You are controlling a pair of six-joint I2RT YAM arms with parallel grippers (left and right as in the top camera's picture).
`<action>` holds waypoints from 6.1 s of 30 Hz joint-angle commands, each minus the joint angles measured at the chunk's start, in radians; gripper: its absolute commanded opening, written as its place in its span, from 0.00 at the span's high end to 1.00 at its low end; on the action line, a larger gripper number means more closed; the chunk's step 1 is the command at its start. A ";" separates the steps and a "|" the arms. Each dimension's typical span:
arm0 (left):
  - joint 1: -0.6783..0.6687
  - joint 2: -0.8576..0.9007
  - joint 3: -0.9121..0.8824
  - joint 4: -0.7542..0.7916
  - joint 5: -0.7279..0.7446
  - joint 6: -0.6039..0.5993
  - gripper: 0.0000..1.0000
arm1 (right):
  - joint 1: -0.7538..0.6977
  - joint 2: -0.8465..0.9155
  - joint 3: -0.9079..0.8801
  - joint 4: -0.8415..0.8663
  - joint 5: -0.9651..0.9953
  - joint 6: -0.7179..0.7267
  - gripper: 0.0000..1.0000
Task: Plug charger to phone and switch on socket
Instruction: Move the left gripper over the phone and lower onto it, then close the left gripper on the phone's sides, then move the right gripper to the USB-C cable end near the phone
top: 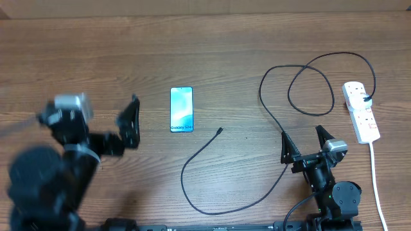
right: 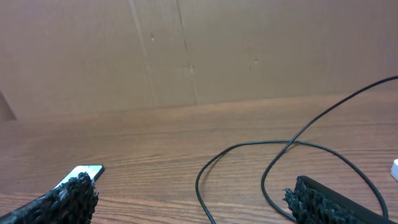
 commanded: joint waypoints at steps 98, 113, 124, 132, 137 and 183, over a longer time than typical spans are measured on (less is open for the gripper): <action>-0.226 1.653 0.546 -0.487 -0.034 -0.173 0.00 | 0.002 -0.011 -0.010 0.004 0.009 0.000 0.00; -0.226 1.653 0.542 -0.420 -0.034 -0.179 0.00 | 0.002 -0.011 -0.010 0.004 0.009 0.000 0.00; -0.225 1.653 0.506 -0.398 -0.026 -0.199 0.01 | 0.002 -0.011 -0.010 0.006 0.009 0.000 0.00; -0.226 1.653 0.506 -0.390 -0.025 -0.199 0.00 | 0.002 -0.011 0.014 -0.019 -0.148 0.010 0.00; -0.225 1.653 0.506 -0.367 0.005 -0.199 0.00 | 0.001 0.011 0.249 -0.190 -0.023 0.041 0.00; -0.084 1.653 0.467 -0.246 0.018 -0.398 0.37 | 0.473 1.635 1.172 -0.808 0.062 0.645 0.21</action>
